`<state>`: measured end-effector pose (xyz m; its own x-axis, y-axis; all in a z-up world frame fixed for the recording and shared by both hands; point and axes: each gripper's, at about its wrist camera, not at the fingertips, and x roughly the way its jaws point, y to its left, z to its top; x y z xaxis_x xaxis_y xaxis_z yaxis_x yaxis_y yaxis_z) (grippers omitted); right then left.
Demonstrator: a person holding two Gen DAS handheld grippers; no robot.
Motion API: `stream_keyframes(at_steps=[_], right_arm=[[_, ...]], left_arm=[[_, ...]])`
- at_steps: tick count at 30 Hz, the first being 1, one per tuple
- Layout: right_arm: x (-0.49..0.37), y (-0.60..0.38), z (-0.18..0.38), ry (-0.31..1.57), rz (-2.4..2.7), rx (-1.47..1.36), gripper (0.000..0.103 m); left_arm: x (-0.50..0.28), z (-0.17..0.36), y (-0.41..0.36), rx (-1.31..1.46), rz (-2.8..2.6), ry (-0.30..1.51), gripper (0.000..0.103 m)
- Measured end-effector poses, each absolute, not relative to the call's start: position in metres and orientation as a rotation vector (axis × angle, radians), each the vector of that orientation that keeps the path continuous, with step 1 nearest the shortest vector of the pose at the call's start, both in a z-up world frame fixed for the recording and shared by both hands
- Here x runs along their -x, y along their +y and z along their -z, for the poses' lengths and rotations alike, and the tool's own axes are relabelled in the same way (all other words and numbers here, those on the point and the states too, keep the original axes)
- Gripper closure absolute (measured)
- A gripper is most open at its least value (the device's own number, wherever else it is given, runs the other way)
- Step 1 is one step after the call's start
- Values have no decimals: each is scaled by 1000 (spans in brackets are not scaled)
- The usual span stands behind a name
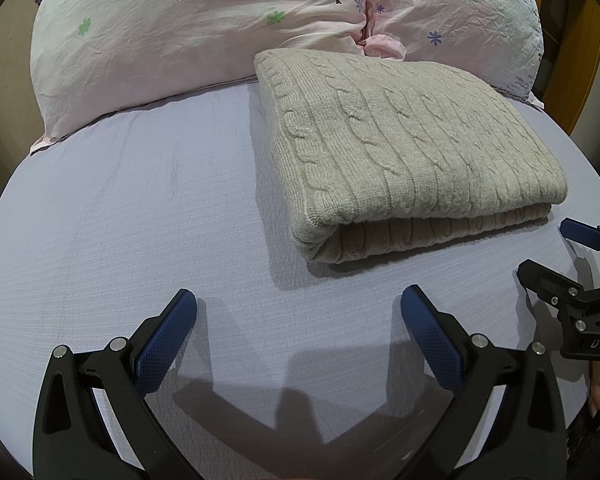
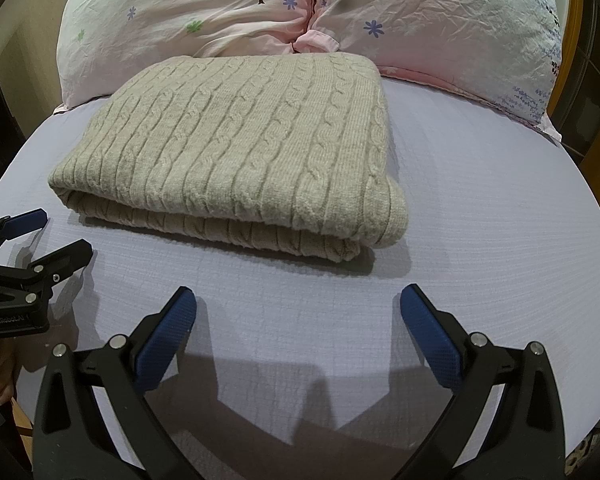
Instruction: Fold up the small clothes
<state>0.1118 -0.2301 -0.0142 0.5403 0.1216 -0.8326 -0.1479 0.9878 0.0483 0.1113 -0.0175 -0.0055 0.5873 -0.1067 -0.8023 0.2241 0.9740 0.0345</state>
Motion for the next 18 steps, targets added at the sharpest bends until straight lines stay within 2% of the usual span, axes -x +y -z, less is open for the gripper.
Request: stream_keyframes(at_steps=[18], right_arm=[[-112, -230, 14, 987, -160, 29, 2]], left_arm=[[-113, 6, -17, -138, 195, 923, 1]])
